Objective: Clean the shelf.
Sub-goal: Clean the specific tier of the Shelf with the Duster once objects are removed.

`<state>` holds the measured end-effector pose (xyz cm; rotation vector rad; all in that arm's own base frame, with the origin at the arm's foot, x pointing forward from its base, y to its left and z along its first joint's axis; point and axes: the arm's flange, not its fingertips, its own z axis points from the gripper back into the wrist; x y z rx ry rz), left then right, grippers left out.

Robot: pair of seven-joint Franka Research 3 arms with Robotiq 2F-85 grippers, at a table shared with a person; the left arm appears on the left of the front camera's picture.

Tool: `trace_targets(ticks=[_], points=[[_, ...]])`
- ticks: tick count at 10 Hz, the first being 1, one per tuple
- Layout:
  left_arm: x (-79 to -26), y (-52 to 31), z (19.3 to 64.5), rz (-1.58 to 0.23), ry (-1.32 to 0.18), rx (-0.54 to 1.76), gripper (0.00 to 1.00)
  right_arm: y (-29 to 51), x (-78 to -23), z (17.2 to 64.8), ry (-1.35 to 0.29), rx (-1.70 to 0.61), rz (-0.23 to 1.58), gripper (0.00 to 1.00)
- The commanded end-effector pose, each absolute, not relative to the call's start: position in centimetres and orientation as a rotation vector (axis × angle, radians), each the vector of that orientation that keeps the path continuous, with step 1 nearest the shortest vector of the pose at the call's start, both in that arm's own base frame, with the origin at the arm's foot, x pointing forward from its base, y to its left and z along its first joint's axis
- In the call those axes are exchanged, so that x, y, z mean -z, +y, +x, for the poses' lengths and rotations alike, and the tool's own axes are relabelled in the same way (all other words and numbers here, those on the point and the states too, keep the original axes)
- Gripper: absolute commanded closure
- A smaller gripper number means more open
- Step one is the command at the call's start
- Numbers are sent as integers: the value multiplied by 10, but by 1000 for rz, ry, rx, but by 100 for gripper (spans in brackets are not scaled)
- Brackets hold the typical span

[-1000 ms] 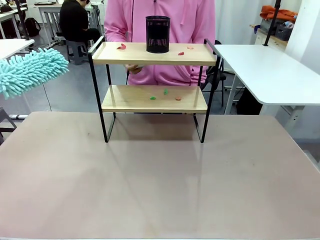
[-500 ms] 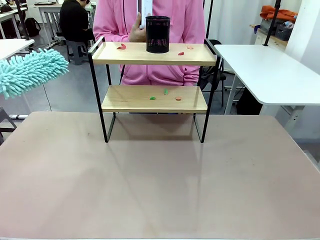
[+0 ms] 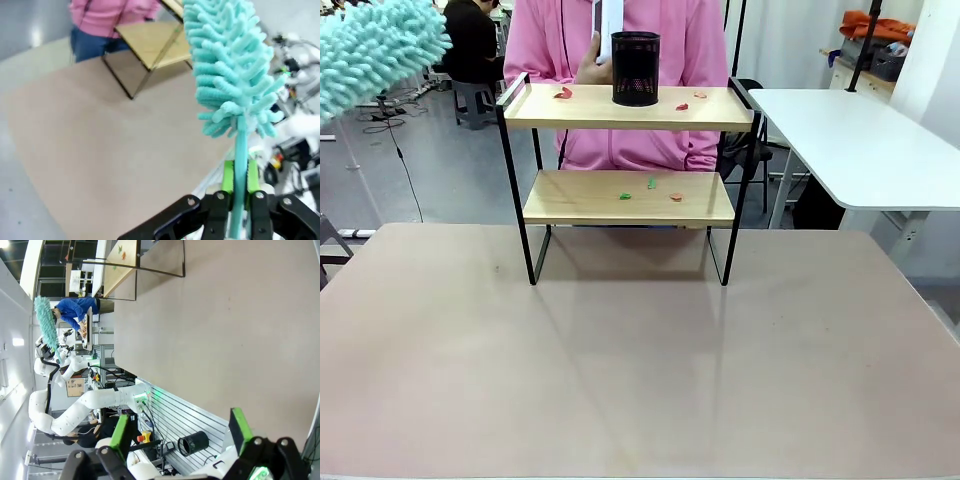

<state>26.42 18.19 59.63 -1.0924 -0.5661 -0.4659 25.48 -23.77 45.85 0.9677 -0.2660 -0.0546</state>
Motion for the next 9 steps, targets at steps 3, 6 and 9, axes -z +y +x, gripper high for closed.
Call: trace_targets(ticks=[3, 6, 9], points=[[-571, 144, 261, -1025, -293, 724, 88, -240, -460, 253, -271, 26, 965, 0], [-547, 88, 276, -935, -168, 760, 88, -240, -460, 253, -271, 26, 965, 0], [-523, 38, 295, -934, -217, 641, 88, -240, -460, 253, -271, 26, 965, 0]])
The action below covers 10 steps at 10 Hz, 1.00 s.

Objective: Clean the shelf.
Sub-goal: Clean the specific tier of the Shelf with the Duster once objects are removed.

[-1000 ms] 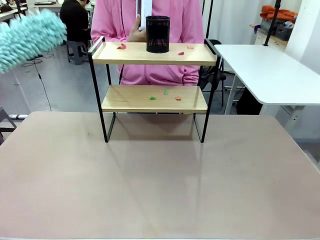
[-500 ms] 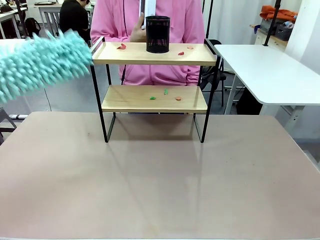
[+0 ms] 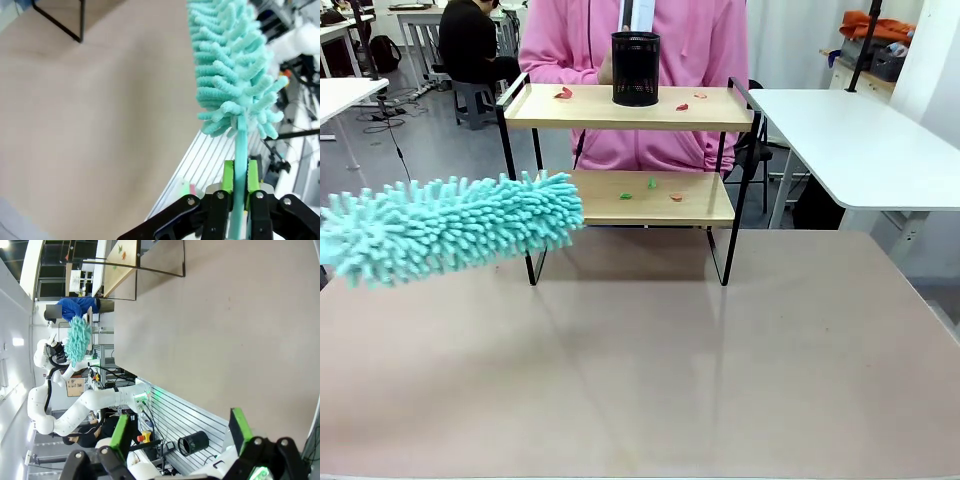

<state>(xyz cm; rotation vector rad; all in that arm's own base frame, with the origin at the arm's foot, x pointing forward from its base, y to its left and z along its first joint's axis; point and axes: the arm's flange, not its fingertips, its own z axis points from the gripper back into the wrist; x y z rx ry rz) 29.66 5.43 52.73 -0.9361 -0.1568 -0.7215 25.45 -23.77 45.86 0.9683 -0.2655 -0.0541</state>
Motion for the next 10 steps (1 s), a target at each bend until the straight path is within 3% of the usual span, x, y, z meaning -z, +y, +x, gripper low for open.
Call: trace_targets(ticks=[1, 6, 9, 10], points=[[-536, 67, 290, -942, -140, 760, 88, -240, -460, 253, -271, 26, 965, 0], [-518, 15, 286, -919, -205, 650, 88, -240, -460, 253, -271, 26, 965, 0], [-509, -52, 288, -804, -414, 595, 88, -240, -460, 253, -271, 26, 965, 0], [-506, -65, 290, -756, -417, 567, 88, -240, -460, 253, -271, 26, 965, 0]])
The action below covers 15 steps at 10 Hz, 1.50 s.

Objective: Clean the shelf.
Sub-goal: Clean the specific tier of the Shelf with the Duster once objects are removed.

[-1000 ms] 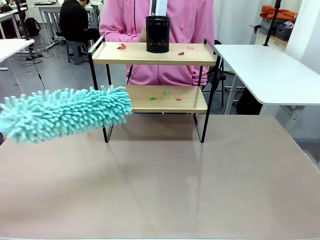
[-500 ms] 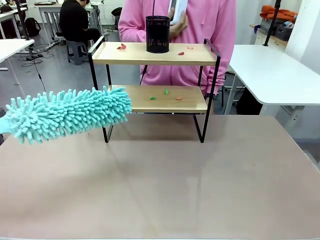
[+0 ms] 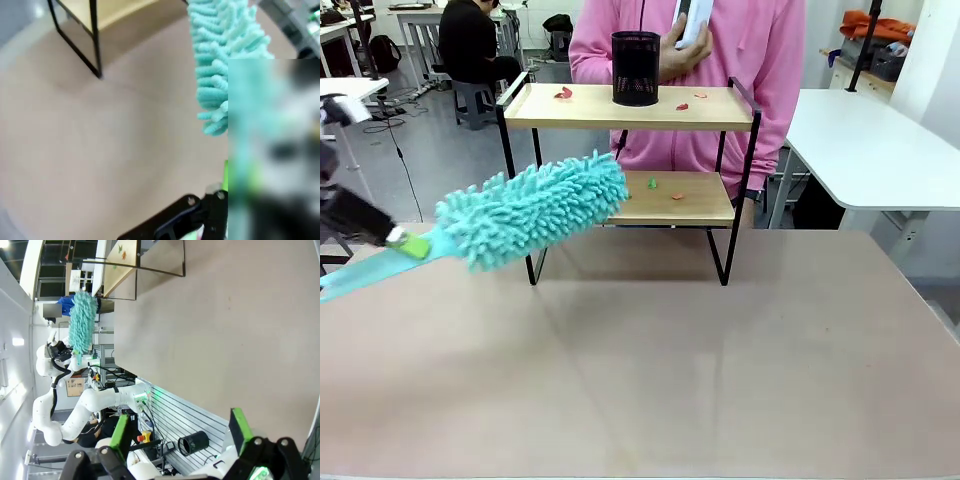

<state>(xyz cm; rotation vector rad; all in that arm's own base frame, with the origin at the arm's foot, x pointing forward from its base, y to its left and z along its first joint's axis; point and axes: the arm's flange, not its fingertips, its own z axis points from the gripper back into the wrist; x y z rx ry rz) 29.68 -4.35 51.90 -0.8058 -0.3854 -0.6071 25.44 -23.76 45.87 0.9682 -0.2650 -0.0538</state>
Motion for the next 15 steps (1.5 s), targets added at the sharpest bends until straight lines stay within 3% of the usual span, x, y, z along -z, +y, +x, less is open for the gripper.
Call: trace_targets(ticks=[1, 10, 15], points=[[-502, -76, 293, -734, -393, 556, 88, -240, -460, 253, -271, 26, 965, 0], [-475, -151, 369, -503, -578, 287, 88, -240, -460, 253, -271, 26, 965, 0], [-474, -162, 376, -523, -589, 286, 88, -240, -460, 253, -271, 26, 965, 0]])
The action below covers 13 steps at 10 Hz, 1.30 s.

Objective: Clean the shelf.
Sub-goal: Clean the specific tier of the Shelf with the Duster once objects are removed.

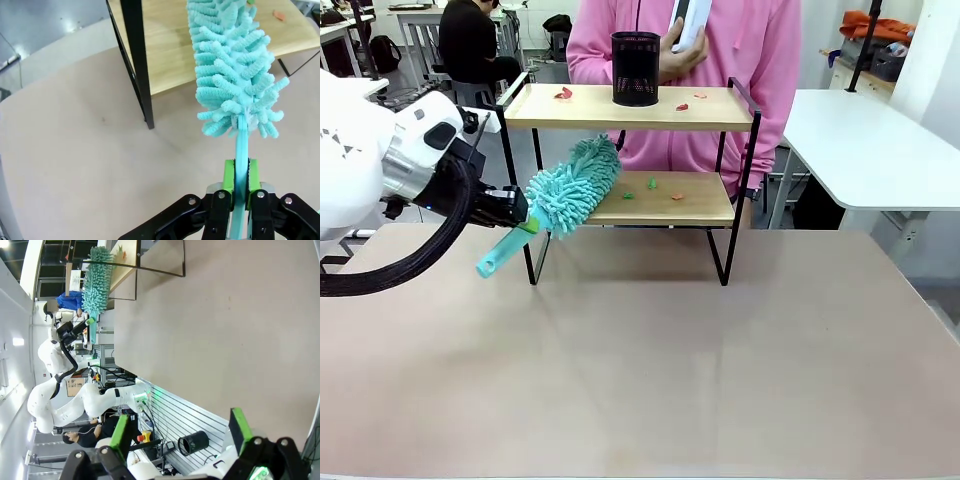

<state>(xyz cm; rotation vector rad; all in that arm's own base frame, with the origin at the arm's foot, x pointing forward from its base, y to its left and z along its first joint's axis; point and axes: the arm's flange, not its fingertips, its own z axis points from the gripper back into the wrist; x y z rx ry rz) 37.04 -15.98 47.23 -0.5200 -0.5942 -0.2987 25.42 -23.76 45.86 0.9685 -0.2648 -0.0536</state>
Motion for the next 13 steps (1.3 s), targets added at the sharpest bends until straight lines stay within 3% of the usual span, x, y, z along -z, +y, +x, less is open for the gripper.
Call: trace_targets(ticks=[1, 13], points=[[-475, -165, 379, -516, -585, 292, 88, -240, -460, 253, -271, 26, 965, 0], [-482, -235, 390, -489, -559, 546, 88, -240, -460, 253, -271, 26, 965, 0]])
